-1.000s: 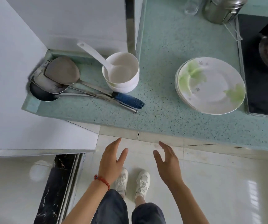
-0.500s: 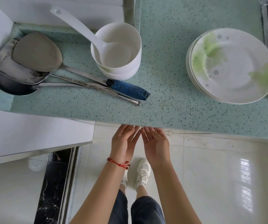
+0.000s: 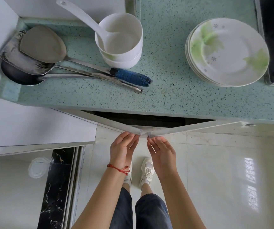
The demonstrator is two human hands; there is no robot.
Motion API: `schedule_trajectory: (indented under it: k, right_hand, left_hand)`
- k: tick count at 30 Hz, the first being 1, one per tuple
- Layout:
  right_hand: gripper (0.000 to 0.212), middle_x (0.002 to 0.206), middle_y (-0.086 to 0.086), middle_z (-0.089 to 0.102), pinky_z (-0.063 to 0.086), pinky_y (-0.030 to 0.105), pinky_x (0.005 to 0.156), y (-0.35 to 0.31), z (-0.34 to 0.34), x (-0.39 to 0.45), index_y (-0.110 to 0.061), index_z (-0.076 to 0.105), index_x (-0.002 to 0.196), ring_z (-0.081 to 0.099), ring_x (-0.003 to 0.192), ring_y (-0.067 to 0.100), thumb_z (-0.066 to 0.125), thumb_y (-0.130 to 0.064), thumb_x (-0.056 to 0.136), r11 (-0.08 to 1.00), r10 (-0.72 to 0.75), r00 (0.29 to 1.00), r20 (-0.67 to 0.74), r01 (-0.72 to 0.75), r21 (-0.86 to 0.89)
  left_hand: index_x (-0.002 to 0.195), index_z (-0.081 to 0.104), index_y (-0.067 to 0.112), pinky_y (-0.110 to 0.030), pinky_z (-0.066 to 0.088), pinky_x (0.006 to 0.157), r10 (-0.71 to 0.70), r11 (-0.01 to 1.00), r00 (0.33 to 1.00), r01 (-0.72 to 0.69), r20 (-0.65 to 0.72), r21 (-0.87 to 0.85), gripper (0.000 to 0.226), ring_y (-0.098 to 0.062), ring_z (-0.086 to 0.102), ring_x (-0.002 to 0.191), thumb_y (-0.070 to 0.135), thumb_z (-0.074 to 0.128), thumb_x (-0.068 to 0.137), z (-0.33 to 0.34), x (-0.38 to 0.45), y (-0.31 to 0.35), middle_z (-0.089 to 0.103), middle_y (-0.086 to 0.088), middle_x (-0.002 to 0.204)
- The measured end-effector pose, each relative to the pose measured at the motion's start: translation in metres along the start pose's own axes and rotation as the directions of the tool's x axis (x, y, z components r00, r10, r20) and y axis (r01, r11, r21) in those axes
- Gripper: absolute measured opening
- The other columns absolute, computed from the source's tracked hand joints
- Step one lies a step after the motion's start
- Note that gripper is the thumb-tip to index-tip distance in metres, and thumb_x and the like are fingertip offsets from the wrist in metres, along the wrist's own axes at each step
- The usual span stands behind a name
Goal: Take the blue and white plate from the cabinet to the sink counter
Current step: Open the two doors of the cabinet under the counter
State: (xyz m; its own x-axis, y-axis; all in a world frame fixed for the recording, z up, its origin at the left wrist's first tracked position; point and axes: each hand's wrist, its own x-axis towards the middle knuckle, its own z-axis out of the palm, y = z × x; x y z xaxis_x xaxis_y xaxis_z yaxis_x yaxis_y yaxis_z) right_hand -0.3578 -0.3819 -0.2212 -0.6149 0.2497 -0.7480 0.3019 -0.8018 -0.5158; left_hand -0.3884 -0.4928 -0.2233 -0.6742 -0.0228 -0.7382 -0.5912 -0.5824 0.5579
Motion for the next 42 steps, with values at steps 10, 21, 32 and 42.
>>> schedule_trajectory:
  k: [10,21,32,42]
  right_hand:
    - [0.019,0.060,0.005,0.061,0.054,0.024,0.066,0.018,-0.050,-0.031,-0.010,0.056,0.063,0.060,0.063,0.017,0.066,-0.011,0.079,0.937,-0.162,0.973,-0.165,0.099,-0.335]
    - [0.022,0.064,0.006,0.061,0.052,0.018,0.064,0.016,-0.113,-0.059,-0.001,0.059,0.073,0.061,0.061,0.012,0.070,-0.020,0.075,0.823,-0.219,0.967,-0.131,0.111,-0.556]
    - [0.019,0.068,0.007,0.062,0.048,0.024,0.068,0.006,-0.166,-0.094,0.002,0.063,0.081,0.057,0.064,0.016,0.069,-0.015,0.075,0.764,-0.340,0.925,-0.171,0.166,-0.623]
    - [0.009,0.062,0.004,0.056,0.041,0.022,0.058,0.001,-0.203,-0.123,-0.012,0.063,0.065,0.049,0.061,0.018,0.065,-0.016,0.073,0.725,-0.517,0.800,-0.305,0.220,-0.652]
  left_hand:
    - [0.068,0.066,0.011,-0.018,0.054,0.055,0.116,0.977,0.987,-0.092,-0.113,0.193,0.014,-0.009,0.065,0.057,-0.001,0.064,0.075,-0.071,-0.039,-0.020,0.071,0.003,0.058]
    - [0.063,0.063,0.014,-0.031,0.049,0.072,0.271,0.900,0.940,-0.171,-0.209,0.400,0.014,-0.010,0.053,0.053,0.005,0.071,0.071,-0.145,-0.074,-0.024,0.060,0.007,0.047]
    - [0.070,0.067,0.015,-0.024,0.048,0.065,0.417,0.833,0.875,-0.260,-0.245,0.487,0.010,-0.017,0.061,0.067,0.005,0.069,0.074,-0.182,-0.103,-0.015,0.065,-0.007,0.068]
    - [0.101,0.065,0.002,-0.018,0.045,0.062,0.547,0.728,0.778,-0.260,-0.310,0.634,0.028,-0.008,0.061,0.071,0.006,0.070,0.074,-0.226,-0.131,0.007,0.067,-0.006,0.087]
